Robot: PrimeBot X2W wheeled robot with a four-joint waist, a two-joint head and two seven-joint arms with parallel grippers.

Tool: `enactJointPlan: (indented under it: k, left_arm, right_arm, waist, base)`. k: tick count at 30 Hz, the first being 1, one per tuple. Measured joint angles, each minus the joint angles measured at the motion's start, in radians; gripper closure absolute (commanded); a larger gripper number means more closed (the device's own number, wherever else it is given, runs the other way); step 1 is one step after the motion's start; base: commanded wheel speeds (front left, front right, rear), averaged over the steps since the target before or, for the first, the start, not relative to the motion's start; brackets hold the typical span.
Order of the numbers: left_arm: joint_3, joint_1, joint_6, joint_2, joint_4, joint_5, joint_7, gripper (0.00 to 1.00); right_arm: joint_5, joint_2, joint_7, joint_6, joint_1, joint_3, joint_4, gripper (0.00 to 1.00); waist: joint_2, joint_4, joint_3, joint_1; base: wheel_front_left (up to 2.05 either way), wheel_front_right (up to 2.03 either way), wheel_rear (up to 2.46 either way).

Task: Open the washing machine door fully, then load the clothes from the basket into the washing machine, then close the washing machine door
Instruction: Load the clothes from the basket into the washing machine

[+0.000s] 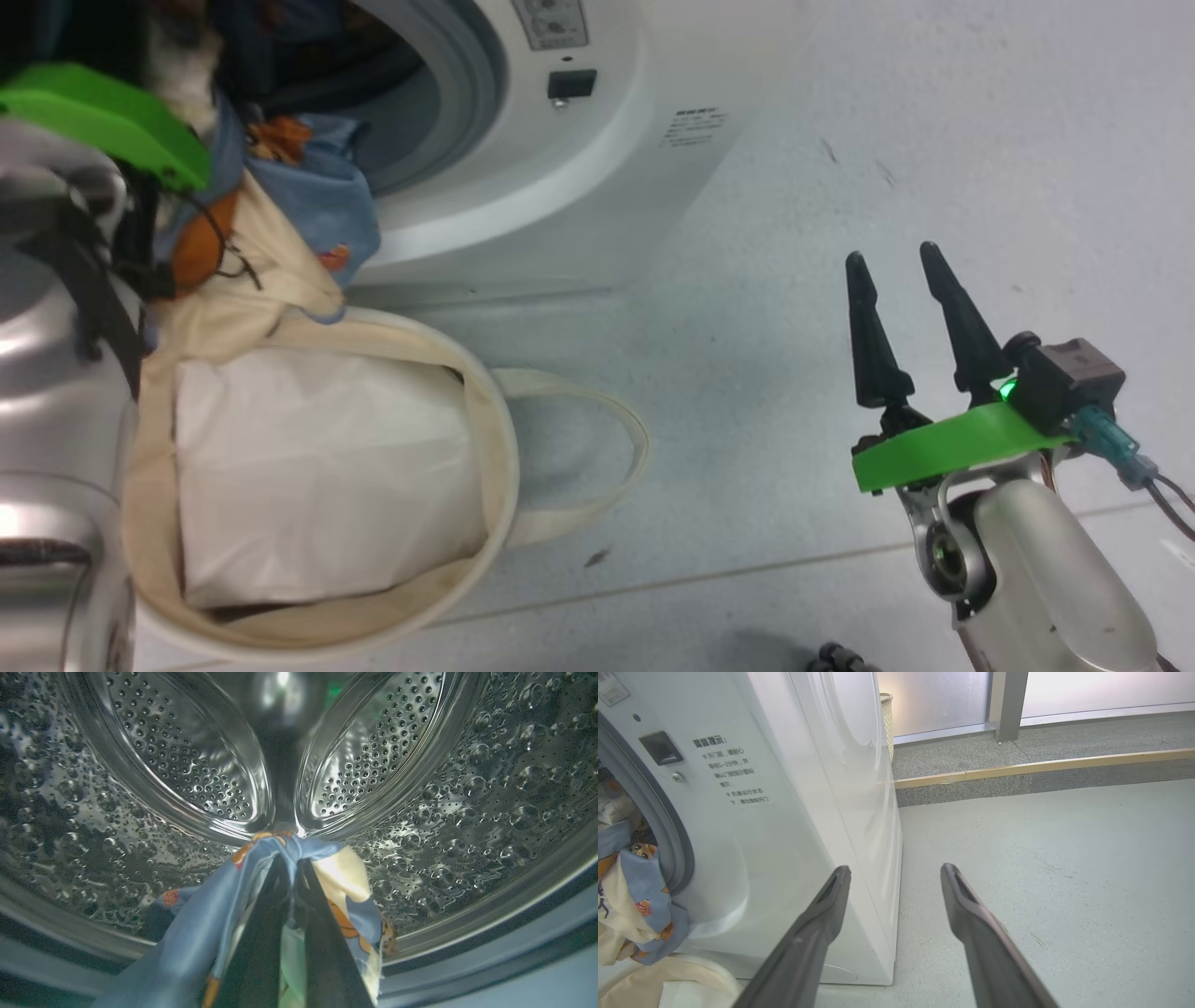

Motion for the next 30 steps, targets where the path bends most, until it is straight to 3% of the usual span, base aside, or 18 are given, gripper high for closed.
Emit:
enactJointPlan:
  k: [10,18,25,26,27,30]
  left_arm:
    - [-0.002,-0.101,0.017,0.001,0.012,0.035,0.0,1.0]
    - [0.108,-0.104,0.02,-0.013,-0.306,0.039,0.0,1.0]
    - [0.125,-0.096,0.016,-0.032,-0.239,0.102,-0.001,1.0]
    - [0.124,-0.099,0.018,-0.033,-0.179,0.106,-0.001,0.29]
    - [0.122,-0.103,0.026,-0.034,-0.093,0.109,0.019,0.0]
    - [0.101,-0.098,0.062,-0.038,0.096,0.131,0.107,0.0]
  right_arm:
    - [-0.017,0.027,0.0,0.0,-0.011,-0.031,-0.034,0.0]
    - [-0.035,0.032,0.0,0.0,-0.035,-0.048,-0.053,0.0]
    - [-0.037,0.032,0.0,0.0,-0.036,-0.046,-0.054,0.0]
    - [-0.037,0.032,0.0,0.0,-0.036,-0.045,-0.054,0.0]
    - [-0.037,0.032,0.0,0.0,-0.036,-0.044,-0.053,0.0]
    - [-0.036,0.032,0.0,0.0,-0.036,-0.039,-0.049,0.0]
  waist:
    - [0.0,-0.043,0.116,0.0]
    - [0.0,-0.041,0.159,-0.0001]
    - [0.0,-0.038,0.162,-0.0003]
    - [0.0,-0.038,0.159,-0.0002]
    - [0.0,-0.037,0.154,-0.0002]
    - [0.0,-0.034,0.139,-0.0002]
  base:
    - [0.0,0.0,0.0]
    - [0.0,0.0,0.0]
    - [0.0,0.0,0.0]
    - [0.0,0.0,0.0]
    - [0.0,0.0,0.0]
    - [0.0,0.0,0.0]
